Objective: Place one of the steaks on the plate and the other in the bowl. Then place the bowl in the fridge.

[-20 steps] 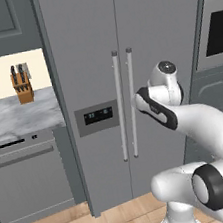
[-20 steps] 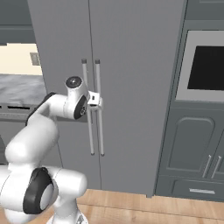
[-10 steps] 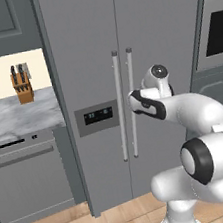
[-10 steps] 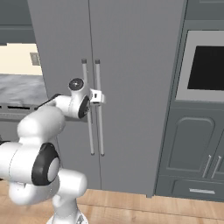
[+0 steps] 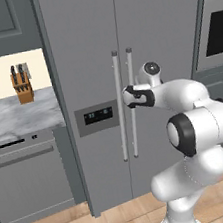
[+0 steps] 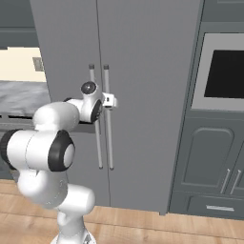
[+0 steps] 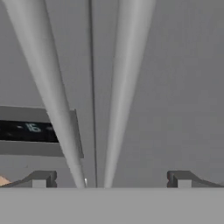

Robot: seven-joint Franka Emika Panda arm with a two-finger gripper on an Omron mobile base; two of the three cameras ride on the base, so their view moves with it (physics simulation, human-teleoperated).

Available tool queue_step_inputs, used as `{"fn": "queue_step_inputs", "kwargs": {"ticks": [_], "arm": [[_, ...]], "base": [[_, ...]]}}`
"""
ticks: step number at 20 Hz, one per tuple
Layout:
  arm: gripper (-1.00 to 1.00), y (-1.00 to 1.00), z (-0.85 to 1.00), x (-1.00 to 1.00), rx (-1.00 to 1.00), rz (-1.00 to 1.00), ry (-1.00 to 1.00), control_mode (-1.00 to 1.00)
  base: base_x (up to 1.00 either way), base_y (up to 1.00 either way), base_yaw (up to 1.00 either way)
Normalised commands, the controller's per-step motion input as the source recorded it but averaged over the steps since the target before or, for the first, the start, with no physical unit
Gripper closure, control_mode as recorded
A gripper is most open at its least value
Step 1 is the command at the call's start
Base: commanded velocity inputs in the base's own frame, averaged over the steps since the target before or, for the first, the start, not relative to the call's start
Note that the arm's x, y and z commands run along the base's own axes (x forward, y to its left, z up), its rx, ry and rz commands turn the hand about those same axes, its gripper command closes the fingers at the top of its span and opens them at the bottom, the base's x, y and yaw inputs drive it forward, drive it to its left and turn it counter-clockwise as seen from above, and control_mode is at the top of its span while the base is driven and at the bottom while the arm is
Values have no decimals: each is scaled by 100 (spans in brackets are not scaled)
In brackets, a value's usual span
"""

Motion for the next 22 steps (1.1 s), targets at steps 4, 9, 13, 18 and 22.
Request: {"fn": "queue_step_inputs", "kwargs": {"ticks": [4, 9, 13, 18, 22], "arm": [[-100, -2, -7, 61, 0, 0, -1, -100], [-100, -4, -2, 59, 0, 0, 0, -100], [-100, -1, -4, 45, 0, 1, -2, -100], [-100, 0, 0, 18, 0, 6, -7, -100], [100, 0, 0, 16, 0, 5, -6, -100]], "base": [[0, 0, 0], [0, 0, 0], [0, 0, 0], [0, 0, 0], [0, 0, 0]]}}
